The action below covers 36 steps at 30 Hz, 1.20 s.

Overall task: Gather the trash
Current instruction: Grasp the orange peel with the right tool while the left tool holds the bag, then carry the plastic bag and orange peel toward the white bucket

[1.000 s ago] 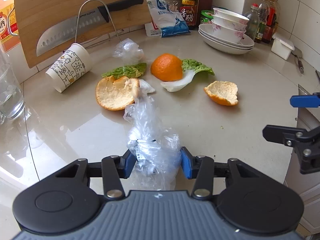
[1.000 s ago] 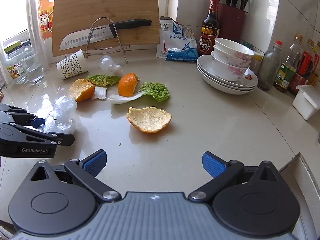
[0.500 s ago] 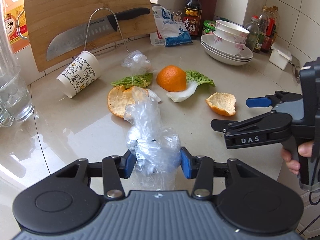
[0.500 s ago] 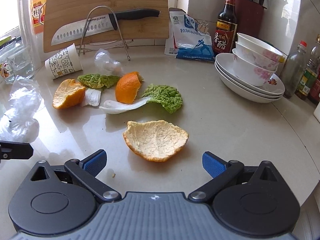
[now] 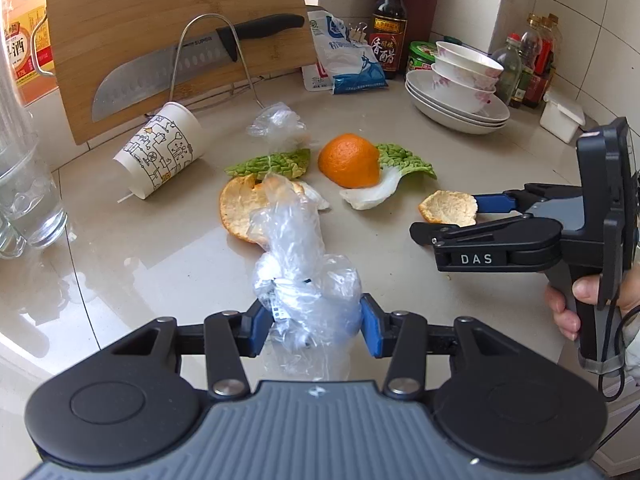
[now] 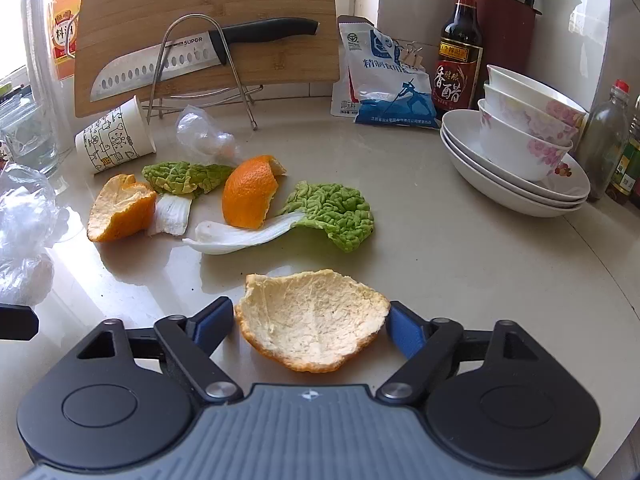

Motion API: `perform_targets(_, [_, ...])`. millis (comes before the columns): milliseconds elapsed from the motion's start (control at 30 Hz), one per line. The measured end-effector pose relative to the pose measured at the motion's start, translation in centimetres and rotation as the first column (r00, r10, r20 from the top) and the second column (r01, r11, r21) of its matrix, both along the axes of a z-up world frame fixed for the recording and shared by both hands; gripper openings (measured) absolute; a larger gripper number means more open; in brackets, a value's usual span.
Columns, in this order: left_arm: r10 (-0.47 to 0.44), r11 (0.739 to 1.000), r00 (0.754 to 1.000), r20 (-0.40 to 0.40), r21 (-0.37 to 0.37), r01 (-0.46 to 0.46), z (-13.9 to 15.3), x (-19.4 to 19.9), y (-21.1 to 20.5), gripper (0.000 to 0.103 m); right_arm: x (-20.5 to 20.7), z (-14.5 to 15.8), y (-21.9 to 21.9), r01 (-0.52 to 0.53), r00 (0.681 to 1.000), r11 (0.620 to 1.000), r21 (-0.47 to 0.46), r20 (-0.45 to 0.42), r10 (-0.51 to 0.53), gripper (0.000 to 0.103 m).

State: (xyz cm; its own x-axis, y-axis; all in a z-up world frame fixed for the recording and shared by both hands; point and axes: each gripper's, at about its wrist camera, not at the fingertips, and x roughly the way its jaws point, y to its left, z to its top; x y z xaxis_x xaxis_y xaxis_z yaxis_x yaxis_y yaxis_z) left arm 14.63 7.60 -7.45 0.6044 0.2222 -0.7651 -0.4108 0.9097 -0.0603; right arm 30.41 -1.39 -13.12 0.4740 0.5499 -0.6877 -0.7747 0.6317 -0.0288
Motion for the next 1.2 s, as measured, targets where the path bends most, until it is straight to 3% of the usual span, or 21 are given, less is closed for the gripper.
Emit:
perform_targets(333, [-0.063, 0.998, 0.998, -0.016, -0.008, 0.063, 0.4, 0.3, 0.0, 0.045, -0.5, 0.9, -1.1, 0.002, 1.000, 1.000, -0.002, -0.014, -0.002, 0.066])
perform_targets(833, [-0.189, 0.982, 0.979, -0.070, -0.008, 0.189, 1.2, 0.0, -0.9, 0.045, -3.5, 3.6, -3.6, -0.054, 0.999, 0.998, -0.011, 0.000, 0.054, 0.065])
perform_targets(1200, [-0.324, 0.946, 0.943, -0.080, -0.023, 0.323, 2.4, 0.7, -4.4, 0.045, -6.1, 5.0, -8.1, -0.020, 1.000, 1.000, 0.003, -0.002, 0.020, 0.065])
